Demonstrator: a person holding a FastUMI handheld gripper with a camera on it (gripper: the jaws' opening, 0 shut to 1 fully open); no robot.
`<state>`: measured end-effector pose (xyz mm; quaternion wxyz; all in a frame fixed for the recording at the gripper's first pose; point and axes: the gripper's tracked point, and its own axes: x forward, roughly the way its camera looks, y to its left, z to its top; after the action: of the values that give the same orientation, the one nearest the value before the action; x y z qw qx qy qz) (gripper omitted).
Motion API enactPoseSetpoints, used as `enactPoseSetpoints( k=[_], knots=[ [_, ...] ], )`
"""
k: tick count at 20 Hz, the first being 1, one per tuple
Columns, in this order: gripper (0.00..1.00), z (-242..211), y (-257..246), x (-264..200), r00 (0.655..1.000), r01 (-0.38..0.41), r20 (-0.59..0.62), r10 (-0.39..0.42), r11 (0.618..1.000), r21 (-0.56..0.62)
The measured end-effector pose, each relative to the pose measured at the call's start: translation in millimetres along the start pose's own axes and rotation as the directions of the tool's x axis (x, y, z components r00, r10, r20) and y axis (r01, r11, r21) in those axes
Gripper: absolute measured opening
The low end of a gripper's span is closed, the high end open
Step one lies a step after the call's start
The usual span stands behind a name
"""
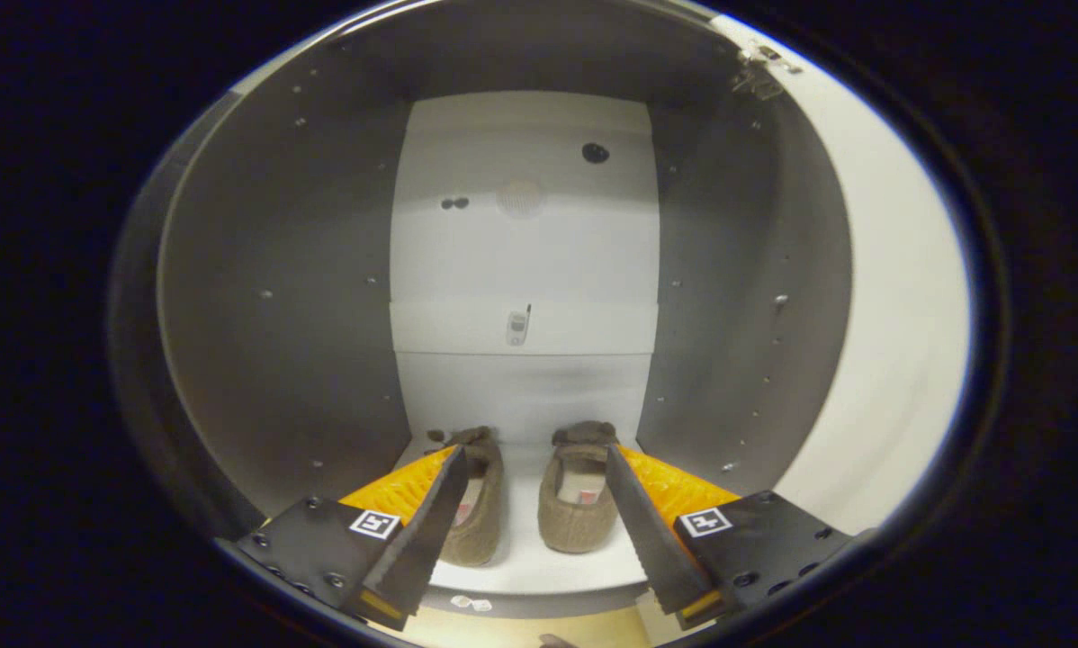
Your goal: Open the shoe cabinet door, grab the shoes and put them into the shoe cabinet, then close the shoe cabinet door.
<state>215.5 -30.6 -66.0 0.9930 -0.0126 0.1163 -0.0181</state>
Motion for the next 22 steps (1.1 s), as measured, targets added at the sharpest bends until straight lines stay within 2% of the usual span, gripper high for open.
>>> enactPoseSetpoints(
  k=[7, 14, 18, 22],
  knots=[
    [0.97, 14, -4, -129, 0.995, 0.051, 0.079, -0.053, 0.998, 0.02],
    [0.97, -11, -21, -252, 0.989, 0.134, 0.05, -0.137, 0.99, 0.05],
    [0.97, -19, -52, -314, 0.974, 0.214, 0.055, -0.218, 0.974, 0.07],
    [0.97, -21, -110, -368, 0.941, 0.323, 0.067, -0.332, 0.939, 0.117]
  ],
)
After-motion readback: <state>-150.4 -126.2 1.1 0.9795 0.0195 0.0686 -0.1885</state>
